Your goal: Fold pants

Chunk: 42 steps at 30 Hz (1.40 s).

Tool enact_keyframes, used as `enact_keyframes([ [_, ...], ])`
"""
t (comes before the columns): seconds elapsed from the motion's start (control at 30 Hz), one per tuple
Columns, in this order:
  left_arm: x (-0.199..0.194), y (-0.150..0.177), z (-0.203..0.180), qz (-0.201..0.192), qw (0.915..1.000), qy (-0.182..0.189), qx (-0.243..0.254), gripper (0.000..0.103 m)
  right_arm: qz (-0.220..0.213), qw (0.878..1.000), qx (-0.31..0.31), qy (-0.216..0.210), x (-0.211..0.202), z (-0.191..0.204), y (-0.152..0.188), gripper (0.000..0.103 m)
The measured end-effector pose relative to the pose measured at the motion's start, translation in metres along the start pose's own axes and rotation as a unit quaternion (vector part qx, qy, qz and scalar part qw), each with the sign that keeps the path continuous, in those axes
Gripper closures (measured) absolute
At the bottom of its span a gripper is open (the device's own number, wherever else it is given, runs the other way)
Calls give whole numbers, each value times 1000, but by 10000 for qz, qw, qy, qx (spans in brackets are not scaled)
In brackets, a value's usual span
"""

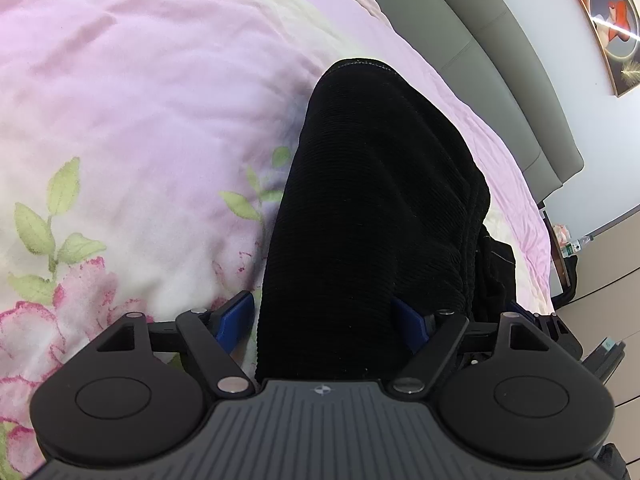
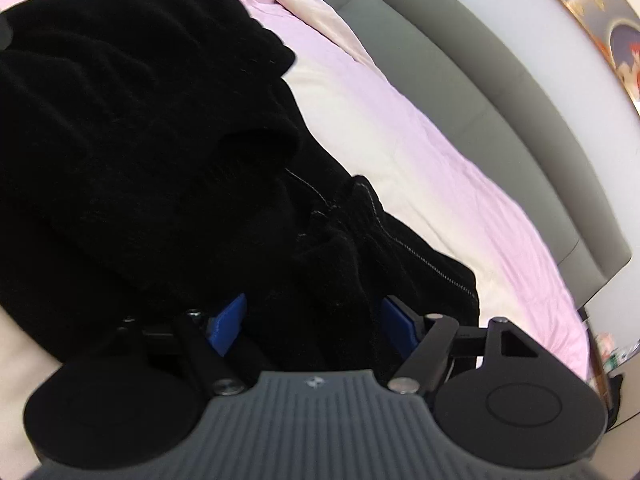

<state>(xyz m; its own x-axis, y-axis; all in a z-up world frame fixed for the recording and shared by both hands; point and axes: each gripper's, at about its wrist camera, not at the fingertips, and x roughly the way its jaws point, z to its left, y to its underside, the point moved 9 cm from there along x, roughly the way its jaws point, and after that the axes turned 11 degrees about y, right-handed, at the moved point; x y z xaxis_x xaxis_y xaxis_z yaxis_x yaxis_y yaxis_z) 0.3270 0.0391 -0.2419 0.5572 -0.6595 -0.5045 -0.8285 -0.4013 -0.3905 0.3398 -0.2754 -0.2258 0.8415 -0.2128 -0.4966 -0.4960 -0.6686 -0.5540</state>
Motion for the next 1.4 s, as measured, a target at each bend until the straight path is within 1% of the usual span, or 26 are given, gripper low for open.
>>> enact_keyframes([
  [0.07,0,0,0,2,10000,5,-13,12,4,9995,279,-111,0,-10,0,34],
  [0.13,1,0,0,2,10000,5,-24,11,-108,9993,344,-36,-4,-18,2,37],
  [0.2,2,0,0,0,10000,-3,-26,10,-191,9997,142,83,-6,-15,3,38],
  [0.3,2,0,0,2,10000,-19,-4,10,-171,9979,-604,184,1,8,11,37],
  [0.37,2,0,0,10,10000,-11,11,10,-172,9972,-698,195,8,14,11,38],
  [0.4,1,1,0,12,10000,-5,9,10,-123,9977,-662,125,11,13,10,40],
  [0.43,1,1,0,12,10000,1,1,10,-57,9982,-599,-62,14,13,8,53],
  [0.47,0,0,1,10,10000,6,-12,10,-49,9980,-596,-222,14,12,6,71],
  [0.5,0,0,1,11,10000,7,-26,10,-72,9977,-643,-217,13,11,3,72],
  [0.53,0,0,1,14,10000,6,-37,10,-171,9977,-648,-127,7,9,-1,77],
  [0.57,1,0,1,17,10000,4,-48,10,-248,9984,-509,-52,1,2,-7,79],
  [0.67,2,0,1,18,10000,-13,-55,10,-471,9987,177,-52,-20,-25,-29,79],
  [0.73,3,0,1,18,10000,-32,-44,9,-671,9975,215,-69,-32,-27,-42,79],
  [0.8,3,0,0,20,10000,-36,-37,9,-722,9972,-33,-202,-37,-12,-49,79],
  [0.87,2,1,1,35,10000,-19,-52,9,-624,9970,-400,-202,-28,8,-46,79],
  [0.97,0,1,2,46,10000,13,-80,9,-357,9979,-333,-423,-14,29,-35,78],
  [1.0,0,1,2,46,10000,18,-81,9,-243,9975,-436,-497,-10,39,-29,78],
  [1.03,1,1,2,57,10000,9,-73,9,-241,9966,-637,-456,-9,47,-24,77],
  [1.07,2,1,2,62,10000,-7,-60,9,-284,9954,-828,-397,-8,52,-21,77],
  [1.13,3,1,2,61,10000,-27,-56,8,-244,9948,-883,-454,-6,50,-22,74],
  [1.2,3,0,2,59,10000,-16,-74,8,-237,9959,-738,-463,-7,41,-28,66],
  [1.23,3,0,2,60,9999,2,-89,8,-284,9974,-479,-455,-12,32,-32,58],
  [1.27,3,0,3,62,9999,8,-93,8,-361,9978,-51,-547,-17,19,-39,53],
  [1.3,3,0,3,57,9999,7,-84,8,-412,9951,484,-757,-22,6,-46,53],
  [1.33,3,1,3,50,10000,4,-64,8,-455,9894,977,-972,-27,-5,-53,54],
  [1.4,3,1,3,33,10000,4,-43,8,-593,9694,1999,-1297,-35,-29,-62,55],
])
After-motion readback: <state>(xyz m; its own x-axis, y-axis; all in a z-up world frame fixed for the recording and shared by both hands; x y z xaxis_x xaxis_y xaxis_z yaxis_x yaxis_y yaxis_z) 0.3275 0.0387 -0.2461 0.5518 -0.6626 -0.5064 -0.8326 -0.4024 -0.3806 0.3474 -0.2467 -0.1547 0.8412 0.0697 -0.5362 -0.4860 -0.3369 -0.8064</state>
